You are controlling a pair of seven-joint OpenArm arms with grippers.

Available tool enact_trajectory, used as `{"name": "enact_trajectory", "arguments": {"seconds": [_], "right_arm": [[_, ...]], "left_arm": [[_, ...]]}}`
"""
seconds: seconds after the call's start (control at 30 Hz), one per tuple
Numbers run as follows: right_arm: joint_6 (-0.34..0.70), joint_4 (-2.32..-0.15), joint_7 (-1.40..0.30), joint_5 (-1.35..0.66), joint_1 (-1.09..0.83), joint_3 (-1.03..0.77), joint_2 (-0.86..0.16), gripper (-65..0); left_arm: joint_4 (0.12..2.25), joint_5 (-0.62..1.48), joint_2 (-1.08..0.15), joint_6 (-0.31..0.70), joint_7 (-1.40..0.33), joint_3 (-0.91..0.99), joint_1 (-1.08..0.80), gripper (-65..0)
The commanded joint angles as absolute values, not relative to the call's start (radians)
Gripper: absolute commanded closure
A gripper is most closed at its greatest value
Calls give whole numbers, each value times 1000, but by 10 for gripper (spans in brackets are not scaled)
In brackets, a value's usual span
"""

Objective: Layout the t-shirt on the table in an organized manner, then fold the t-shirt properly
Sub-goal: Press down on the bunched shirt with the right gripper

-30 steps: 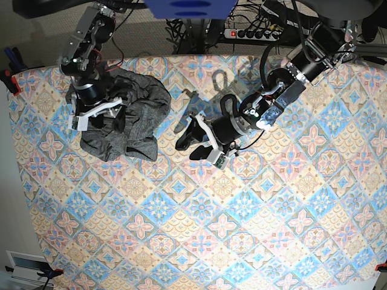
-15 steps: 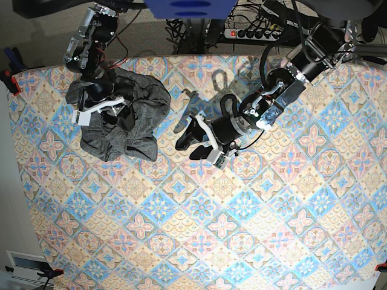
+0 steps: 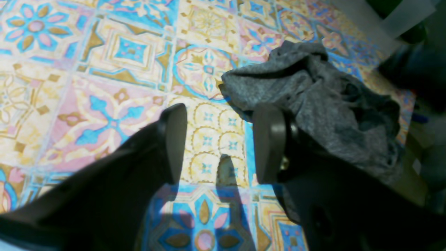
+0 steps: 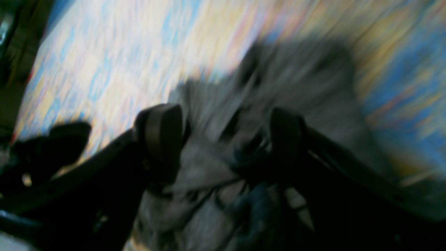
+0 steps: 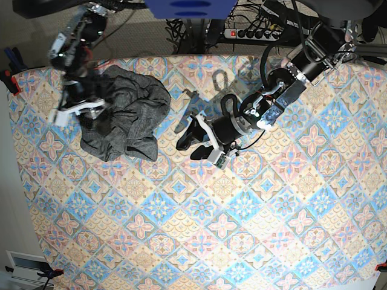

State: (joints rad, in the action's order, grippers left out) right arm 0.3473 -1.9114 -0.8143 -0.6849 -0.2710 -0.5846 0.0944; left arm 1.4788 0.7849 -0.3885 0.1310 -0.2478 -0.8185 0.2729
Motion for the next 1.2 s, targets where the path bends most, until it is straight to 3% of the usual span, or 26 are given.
{"name": "enact_trajectory", "arguments": {"seconds": [0.0, 0.63, 0.93, 1.1, 1.17], "right_arm": [[360, -1925, -806, -700, -266, -588, 96, -379], [361, -1728, -805, -700, -265, -579, 65, -379], [361, -1730, -803, -700, -186, -343, 7, -379], [361, -1724, -805, -700, -183, -348, 4, -378], [361, -1722, -805, -700, -183, -349, 2, -349]], "left_arm": [[1497, 789, -389, 140, -223, -812, 291, -299], [1497, 789, -387, 140, -223, -812, 292, -299], [1497, 789, -387, 140, -223, -812, 292, -299], [1497, 789, -387, 140, -223, -812, 291, -299], [1497, 789, -387, 140, -223, -812, 291, -299]]}}
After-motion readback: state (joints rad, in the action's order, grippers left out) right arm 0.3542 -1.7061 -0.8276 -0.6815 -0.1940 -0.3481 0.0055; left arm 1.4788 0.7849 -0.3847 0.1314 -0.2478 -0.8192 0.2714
